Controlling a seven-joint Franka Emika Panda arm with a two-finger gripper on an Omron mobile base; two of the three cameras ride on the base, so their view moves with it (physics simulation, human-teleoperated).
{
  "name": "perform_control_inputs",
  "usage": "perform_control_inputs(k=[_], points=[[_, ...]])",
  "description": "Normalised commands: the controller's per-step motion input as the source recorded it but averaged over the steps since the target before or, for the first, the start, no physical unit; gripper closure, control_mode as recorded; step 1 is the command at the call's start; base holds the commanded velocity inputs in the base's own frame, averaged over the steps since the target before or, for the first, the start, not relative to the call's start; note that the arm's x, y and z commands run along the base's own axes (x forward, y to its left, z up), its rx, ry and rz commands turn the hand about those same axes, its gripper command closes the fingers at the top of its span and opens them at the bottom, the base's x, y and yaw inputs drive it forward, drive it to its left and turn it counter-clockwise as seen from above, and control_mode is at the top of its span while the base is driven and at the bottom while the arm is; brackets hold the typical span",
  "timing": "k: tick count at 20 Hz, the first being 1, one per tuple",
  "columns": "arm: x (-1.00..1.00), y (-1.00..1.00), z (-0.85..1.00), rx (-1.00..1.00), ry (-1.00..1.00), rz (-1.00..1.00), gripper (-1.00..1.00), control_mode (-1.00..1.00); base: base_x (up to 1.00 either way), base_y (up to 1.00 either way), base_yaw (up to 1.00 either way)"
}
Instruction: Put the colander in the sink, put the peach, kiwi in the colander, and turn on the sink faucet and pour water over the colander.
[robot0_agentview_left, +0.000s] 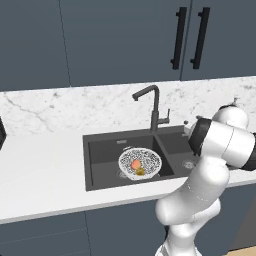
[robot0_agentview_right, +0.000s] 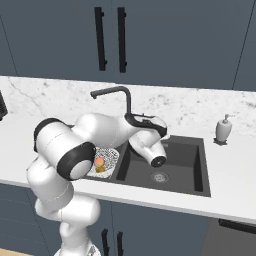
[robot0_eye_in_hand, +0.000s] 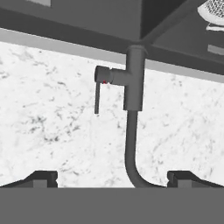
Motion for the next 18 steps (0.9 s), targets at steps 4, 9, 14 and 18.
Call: perform_control_inputs(k=[4,9,14,18], points=[[0.36,0.14,-0.01,0.19,0.0,0.0,-1.0,-1.0,0.0,0.0,0.0],[0.46,0.13,0.0,0.07,0.0,0.0,-1.0,-1.0,0.0,0.0,0.0],[0.44,0.2,-0.08,0.0,0.0,-0.03,-1.0,-1.0,0.0,0.0,0.0],[0.4,0.09,-0.26,0.0,0.0,-0.04,-1.0,-1.0,0.0,0.0,0.0]])
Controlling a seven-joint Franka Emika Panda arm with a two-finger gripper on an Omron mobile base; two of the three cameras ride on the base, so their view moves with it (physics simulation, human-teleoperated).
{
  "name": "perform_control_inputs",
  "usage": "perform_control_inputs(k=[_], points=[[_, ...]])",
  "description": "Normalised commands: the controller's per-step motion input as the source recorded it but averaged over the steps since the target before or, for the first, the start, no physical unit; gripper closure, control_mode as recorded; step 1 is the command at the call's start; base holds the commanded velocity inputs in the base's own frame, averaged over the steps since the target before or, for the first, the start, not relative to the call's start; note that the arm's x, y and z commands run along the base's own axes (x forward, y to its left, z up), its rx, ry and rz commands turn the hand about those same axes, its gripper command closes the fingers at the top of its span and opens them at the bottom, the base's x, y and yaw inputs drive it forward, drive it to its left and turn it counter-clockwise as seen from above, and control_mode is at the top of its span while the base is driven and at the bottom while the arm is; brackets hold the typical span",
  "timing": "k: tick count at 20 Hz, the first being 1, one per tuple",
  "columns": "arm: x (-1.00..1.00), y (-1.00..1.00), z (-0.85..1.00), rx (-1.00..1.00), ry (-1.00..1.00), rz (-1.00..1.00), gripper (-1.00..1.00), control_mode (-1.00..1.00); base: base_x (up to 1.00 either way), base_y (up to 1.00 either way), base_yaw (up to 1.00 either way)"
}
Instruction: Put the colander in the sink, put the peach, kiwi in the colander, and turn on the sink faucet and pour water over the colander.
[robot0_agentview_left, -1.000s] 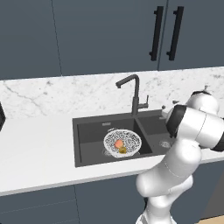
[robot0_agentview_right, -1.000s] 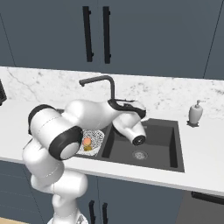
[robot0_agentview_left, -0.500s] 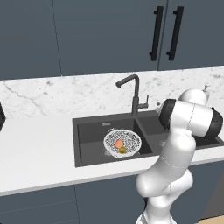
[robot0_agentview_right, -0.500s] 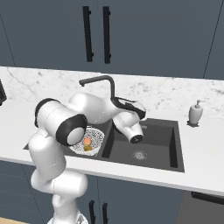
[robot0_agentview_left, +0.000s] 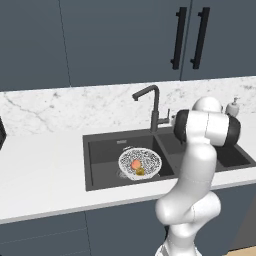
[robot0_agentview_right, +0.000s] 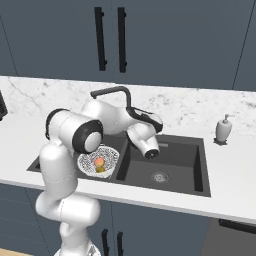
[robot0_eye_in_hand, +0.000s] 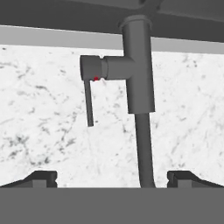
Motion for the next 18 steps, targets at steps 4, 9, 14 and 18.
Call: perform_control_inputs(k=[4,9,14,18], points=[[0.38,0.0,-0.29,0.0,0.0,-0.05,-1.0,-1.0,0.0,0.0,0.0],[0.4,0.0,-0.09,0.04,-0.01,-0.06,-1.0,-1.0,0.0,0.0,0.0],[0.42,0.06,0.0,0.01,-0.02,-0.04,-1.0,-1.0,0.0,0.0,0.0],[0.43,0.01,-0.03,0.0,-0.01,-0.05,-1.0,-1.0,0.0,0.0,0.0]])
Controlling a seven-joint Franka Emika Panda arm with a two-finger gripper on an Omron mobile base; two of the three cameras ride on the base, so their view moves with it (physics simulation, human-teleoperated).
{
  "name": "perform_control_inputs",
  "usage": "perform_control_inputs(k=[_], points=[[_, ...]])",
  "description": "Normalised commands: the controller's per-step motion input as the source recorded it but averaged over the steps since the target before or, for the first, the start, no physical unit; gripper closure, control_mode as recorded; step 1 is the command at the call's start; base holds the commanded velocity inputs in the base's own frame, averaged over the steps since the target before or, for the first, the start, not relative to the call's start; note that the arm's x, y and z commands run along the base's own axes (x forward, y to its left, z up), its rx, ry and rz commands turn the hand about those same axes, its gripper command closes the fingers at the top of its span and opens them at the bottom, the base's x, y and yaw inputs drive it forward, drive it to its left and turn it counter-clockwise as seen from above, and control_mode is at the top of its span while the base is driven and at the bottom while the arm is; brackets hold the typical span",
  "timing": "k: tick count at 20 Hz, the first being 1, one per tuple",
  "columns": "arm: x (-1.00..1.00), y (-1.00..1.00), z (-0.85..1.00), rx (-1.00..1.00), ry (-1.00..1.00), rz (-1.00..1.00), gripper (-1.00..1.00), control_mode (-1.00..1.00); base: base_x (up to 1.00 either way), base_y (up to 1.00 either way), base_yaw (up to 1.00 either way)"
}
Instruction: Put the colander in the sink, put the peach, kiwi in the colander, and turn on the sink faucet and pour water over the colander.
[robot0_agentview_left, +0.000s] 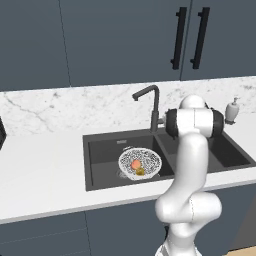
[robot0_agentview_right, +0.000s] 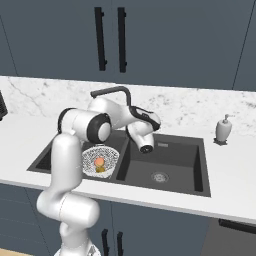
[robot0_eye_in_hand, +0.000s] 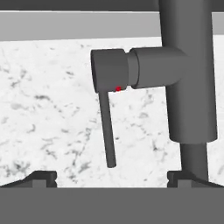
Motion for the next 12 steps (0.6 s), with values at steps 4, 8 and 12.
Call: perform_control_inputs(k=[4,8,12], points=[[0.41,0.0,-0.21,0.0,0.0,-0.06,-1.0,-1.0,0.0,0.0,0.0],[0.35,0.0,-0.32,0.0,0.0,-0.06,-1.0,-1.0,0.0,0.0,0.0],[0.3,0.0,-0.33,0.0,0.0,-0.06,-1.0,-1.0,0.0,0.0,0.0]])
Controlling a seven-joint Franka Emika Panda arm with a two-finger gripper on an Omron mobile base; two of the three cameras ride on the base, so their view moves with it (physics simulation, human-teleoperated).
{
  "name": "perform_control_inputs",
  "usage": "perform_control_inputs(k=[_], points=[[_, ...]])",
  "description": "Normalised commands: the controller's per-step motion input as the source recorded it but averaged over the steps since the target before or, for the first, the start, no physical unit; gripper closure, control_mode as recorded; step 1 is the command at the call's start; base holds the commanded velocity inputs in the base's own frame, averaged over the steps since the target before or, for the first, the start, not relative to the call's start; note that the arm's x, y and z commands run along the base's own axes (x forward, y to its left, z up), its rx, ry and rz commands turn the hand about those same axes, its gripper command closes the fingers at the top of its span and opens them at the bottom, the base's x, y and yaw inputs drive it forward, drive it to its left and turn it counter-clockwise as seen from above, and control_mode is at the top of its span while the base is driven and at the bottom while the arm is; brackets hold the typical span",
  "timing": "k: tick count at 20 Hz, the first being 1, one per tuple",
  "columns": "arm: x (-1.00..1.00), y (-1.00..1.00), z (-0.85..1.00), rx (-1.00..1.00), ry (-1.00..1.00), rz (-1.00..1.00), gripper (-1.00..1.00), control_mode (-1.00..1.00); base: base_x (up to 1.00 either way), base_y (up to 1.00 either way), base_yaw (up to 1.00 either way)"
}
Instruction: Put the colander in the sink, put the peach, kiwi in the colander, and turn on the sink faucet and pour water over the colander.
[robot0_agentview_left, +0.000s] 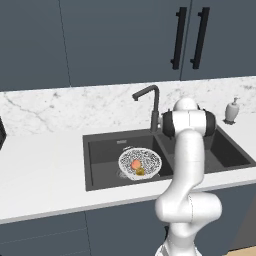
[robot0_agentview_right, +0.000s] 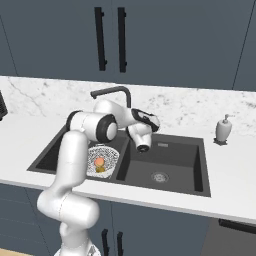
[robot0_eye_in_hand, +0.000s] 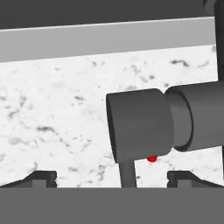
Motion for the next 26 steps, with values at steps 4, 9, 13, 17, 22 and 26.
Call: perform_control_inputs(k=[4,9,13,17,22,26], points=[[0.32,0.0,-0.13,0.0,0.0,-0.06,-1.0,-1.0,0.0,0.0,0.0],[0.38,0.0,0.0,0.04,-0.01,-0.06,-1.0,-1.0,0.0,0.0,0.0],[0.37,0.0,0.0,0.05,-0.02,-0.06,-1.0,-1.0,0.0,0.0,0.0],[0.31,-0.01,0.0,0.07,-0.05,-0.07,1.0,-1.0,0.0,0.0,0.0],[0.39,-0.17,0.0,0.08,-0.03,-0.09,1.0,-1.0,0.0,0.0,0.0],[0.49,-0.27,0.0,0.06,0.0,-0.1,1.0,-1.0,0.0,0.0,0.0]])
